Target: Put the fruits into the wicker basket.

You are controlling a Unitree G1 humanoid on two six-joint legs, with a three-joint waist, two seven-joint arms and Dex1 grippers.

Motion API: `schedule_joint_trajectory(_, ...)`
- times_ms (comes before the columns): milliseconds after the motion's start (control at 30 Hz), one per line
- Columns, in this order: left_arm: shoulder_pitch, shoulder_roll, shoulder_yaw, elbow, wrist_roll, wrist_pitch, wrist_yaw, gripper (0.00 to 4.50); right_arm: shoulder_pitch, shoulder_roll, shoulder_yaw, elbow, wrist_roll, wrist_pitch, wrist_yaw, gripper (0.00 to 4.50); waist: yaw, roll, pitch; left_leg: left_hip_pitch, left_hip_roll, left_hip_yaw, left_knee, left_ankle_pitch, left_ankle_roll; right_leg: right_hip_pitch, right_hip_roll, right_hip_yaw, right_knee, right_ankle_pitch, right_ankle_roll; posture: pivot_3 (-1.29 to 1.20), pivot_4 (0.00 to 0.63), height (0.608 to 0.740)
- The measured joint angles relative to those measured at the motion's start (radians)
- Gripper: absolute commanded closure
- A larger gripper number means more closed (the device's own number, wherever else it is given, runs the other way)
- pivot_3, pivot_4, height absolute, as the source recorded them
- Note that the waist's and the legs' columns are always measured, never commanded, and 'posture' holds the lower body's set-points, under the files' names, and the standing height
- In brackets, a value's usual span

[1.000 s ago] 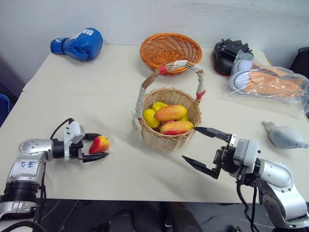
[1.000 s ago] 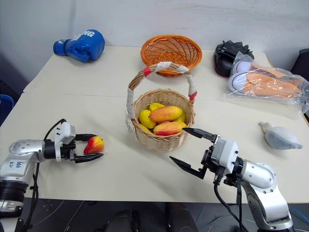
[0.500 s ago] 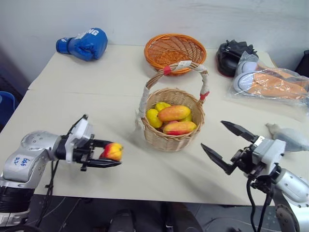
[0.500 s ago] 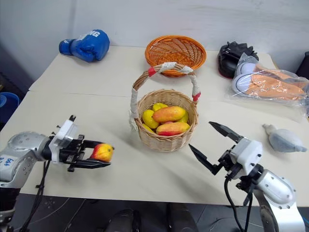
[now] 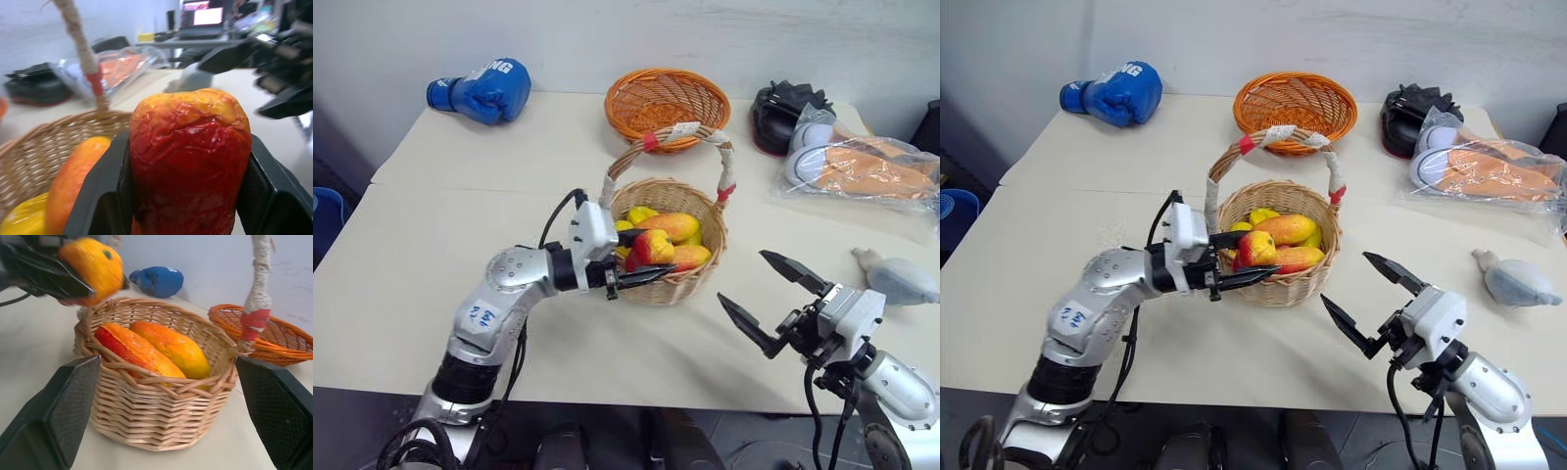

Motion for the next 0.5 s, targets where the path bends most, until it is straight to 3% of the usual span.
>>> schedule_joint_trajectory(200,-0.053,-0.050,-0.019,0.093,0.120,-0.061,0.091,2.35,0.018,0.010,0.001,0.000,-0.011,-0.030,0.000,0.00,0.003,0.000,0.000,0.000,0.000,0.000,-0.001,0.000,0.001,0.000,0.000,0.000,-0.001,0.000,0.000,0.00,0.150,0.740)
schedule_joint_trajectory(433,-0.053,-0.089,-0.029,0.104,0.113,-0.055,0.076,0.11,0.041,0.028,0.007,0.000,-0.022,-0.066,0.000,0.00,0.002,0.000,0.000,0.000,0.000,0.001,0.000,0.000,0.000,0.000,0.000,0.000,-0.001,0.000,0.000,0.00,0.150,0.740)
schedule_joint_trajectory(500,-0.049,-0.082,-0.028,0.092,0.101,-0.051,0.060,0.03,0.045,0.032,0.011,0.005,-0.027,-0.078,0.001,0.00,0.001,0.000,0.000,0.000,0.000,0.001,0.000,0.000,0.000,0.000,0.000,0.000,-0.001,0.000,0.000,0.00,0.150,0.740)
